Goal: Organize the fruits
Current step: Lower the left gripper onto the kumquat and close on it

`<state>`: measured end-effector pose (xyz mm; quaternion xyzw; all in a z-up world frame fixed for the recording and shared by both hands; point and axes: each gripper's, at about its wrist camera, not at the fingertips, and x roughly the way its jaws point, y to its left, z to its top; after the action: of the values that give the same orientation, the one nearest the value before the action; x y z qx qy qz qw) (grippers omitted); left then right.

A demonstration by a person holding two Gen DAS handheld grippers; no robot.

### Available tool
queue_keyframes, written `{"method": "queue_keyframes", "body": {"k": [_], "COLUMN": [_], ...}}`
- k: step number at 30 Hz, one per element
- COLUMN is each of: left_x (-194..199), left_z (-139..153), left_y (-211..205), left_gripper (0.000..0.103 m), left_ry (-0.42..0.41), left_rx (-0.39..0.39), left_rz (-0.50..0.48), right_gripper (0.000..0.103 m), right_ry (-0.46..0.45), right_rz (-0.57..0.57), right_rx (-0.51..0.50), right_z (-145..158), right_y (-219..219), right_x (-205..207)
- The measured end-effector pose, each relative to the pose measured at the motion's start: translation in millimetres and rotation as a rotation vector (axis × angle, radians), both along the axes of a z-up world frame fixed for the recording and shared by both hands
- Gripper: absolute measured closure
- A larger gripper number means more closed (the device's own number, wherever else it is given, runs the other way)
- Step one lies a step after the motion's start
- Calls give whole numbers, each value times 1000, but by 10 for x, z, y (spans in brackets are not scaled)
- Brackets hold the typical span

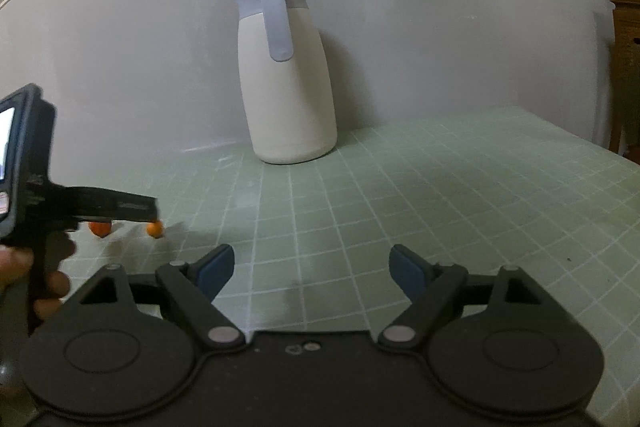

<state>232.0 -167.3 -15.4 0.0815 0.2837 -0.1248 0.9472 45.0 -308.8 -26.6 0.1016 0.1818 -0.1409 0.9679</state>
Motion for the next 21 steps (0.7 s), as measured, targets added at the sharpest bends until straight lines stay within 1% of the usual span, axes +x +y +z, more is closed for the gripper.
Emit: {"method": "queue_keyframes", "body": {"k": [3, 4, 5, 6, 9, 11, 16, 18, 21], "left_x": [-64, -63, -47, -40, -3, 1, -30, -101, -109], "left_z": [-56, -75, -110, -124, -129, -130, -118, -92, -77], "left_y": [-75, -108, -136, -137, -160, -160, -163, -142, -124], "left_gripper": [57, 67, 73, 77, 79, 83, 84, 84, 84], "left_ry": [0, 10, 29, 32, 44, 52, 46, 40, 36], "left_rx": [11, 19, 25, 16, 10, 0, -3, 1, -3], "left_rz": [-42, -50, -55, -57, -57, -60, -43, -44, -40], "right_gripper": [17, 17, 17, 17, 17, 17, 17, 17, 17], "right_ry": [-10, -12, -14, -17, -26, -31, -38, -39, -38], "right_rz": [-1, -4, -5, -6, -15, -39, -117, -133, -137], "right_rx": [15, 17, 21, 23, 6, -9, -23, -27, -32], "right_z": [23, 35, 41, 48, 64, 75, 99, 102, 98], "right_y": [-30, -43, -51, -64, -70, -87, -175, -197, -206], "right_x": [-12, 1, -8, -8, -60, -83, -133, -150, -150]}}
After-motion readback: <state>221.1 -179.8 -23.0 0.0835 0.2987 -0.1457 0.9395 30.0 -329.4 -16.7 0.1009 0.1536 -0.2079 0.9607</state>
